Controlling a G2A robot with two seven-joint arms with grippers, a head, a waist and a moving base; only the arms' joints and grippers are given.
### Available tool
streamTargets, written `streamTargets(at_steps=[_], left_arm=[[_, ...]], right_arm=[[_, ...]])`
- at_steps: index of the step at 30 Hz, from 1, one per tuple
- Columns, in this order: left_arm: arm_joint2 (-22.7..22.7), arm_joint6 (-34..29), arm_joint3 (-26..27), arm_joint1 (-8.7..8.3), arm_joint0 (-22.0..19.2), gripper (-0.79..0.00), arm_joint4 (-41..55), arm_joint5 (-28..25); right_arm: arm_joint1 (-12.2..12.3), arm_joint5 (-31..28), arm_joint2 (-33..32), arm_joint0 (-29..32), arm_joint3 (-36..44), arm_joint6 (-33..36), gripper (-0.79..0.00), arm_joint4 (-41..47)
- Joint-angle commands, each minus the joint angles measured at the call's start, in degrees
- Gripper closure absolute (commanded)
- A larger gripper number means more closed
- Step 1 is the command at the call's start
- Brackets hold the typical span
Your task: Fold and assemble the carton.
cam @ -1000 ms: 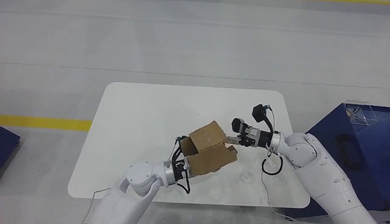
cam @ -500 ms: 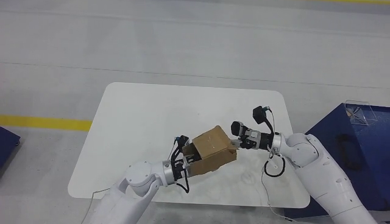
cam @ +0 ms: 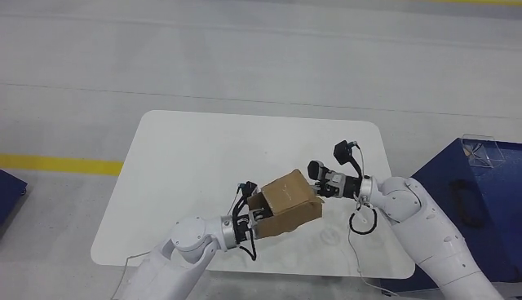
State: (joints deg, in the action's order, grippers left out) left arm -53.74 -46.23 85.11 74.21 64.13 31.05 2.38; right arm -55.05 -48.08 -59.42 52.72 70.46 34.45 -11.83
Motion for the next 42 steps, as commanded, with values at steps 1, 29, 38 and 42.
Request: streamTargets(at_steps=[1, 29, 38, 42], left_arm=[[0.0, -0.2, 0.4, -0.02, 0.1, 0.000, -0.2, -0.1], [0.4, 1.6, -0.8, 0.40, -0.7, 0.000, 0.0, 2.2], [1.4, 2.2, -1.8, 0.78, -1.6, 0.000, -0.2, 3.6], [1.6, 2.1, -2.2, 0.93, -1.9, 0.000, -0.1, 3.5]], right_arm=[[-0.1, 0.1, 0.1, -0.3, -0.3, -0.3, -0.785, -0.3], [1.3, -8.0, -6.4, 2.2, 0.6, -0.5, -0.785, 6.4], [1.4, -5.8, -5.4, 4.0, 4.4, 0.8, -0.785, 3.3], [1.1, -4.7, -4.2, 4.4, 4.9, -0.5, -0.785, 0.4]])
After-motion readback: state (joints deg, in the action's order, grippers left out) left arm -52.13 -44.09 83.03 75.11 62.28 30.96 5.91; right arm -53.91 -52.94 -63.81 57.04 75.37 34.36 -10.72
